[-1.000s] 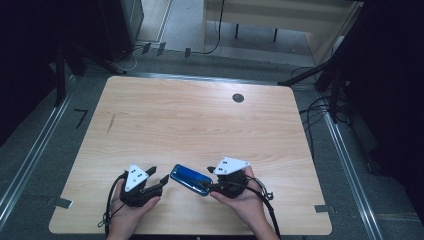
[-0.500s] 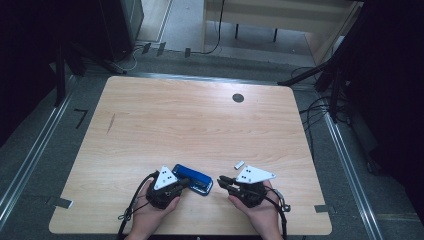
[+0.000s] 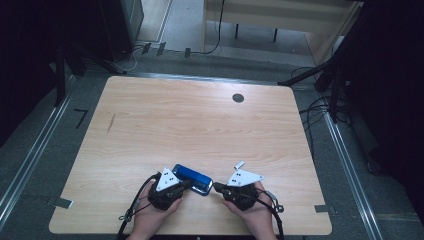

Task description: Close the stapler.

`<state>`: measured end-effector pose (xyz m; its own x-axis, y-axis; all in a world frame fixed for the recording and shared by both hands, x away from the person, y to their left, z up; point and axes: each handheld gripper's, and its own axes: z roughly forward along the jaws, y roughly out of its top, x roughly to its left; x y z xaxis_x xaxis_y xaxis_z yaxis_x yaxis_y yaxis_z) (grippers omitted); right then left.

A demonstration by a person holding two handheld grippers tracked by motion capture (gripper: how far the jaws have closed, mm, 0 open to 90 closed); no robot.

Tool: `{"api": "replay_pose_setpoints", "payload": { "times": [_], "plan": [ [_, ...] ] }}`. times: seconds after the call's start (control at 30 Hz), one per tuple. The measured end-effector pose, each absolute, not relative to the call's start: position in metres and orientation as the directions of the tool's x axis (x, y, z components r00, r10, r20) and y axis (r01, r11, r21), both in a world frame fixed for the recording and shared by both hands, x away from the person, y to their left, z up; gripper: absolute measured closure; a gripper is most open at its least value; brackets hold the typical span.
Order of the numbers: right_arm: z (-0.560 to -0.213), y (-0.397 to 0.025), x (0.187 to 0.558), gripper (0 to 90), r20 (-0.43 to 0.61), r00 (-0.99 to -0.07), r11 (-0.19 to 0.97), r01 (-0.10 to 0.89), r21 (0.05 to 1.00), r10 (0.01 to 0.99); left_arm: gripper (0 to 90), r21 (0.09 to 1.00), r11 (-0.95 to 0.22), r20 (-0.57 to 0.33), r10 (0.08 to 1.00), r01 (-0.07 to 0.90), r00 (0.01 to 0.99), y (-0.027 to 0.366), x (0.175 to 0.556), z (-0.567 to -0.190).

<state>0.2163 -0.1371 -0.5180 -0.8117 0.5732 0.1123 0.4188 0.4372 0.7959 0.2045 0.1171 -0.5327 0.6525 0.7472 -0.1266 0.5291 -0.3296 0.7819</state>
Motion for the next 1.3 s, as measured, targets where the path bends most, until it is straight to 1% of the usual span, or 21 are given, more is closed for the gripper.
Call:
{"api": "replay_pose_setpoints", "payload": {
  "times": [0.43,0.97,1.07,1.17,1.3],
  "plan": [
    [-0.519,-0.132,0.217,90.0,0.115,-0.816,0.448,0.422,0.788,0.567,90.0,0.776,-0.318,-0.141,0.753,0.544,0.643,0.118,0.205,-0.533],
    [-0.523,-0.126,0.220,90.0,0.121,-0.818,0.459,0.431,0.777,0.562,90.0,0.778,-0.325,-0.127,0.756,0.537,0.641,0.116,0.205,-0.533],
    [-0.522,-0.127,0.220,90.0,0.120,-0.818,0.456,0.428,0.780,0.562,90.0,0.778,-0.325,-0.127,0.757,0.537,0.641,0.116,0.205,-0.533],
    [-0.525,-0.125,0.220,90.0,0.101,-0.822,0.482,0.424,0.767,0.561,90.0,0.777,-0.324,-0.132,0.754,0.540,0.643,0.116,0.205,-0.533],
    [-0.525,-0.125,0.220,90.0,0.109,-0.817,0.474,0.431,0.767,0.566,90.0,0.778,-0.320,-0.138,0.752,0.541,0.644,0.114,0.205,-0.534]
  ]
}}
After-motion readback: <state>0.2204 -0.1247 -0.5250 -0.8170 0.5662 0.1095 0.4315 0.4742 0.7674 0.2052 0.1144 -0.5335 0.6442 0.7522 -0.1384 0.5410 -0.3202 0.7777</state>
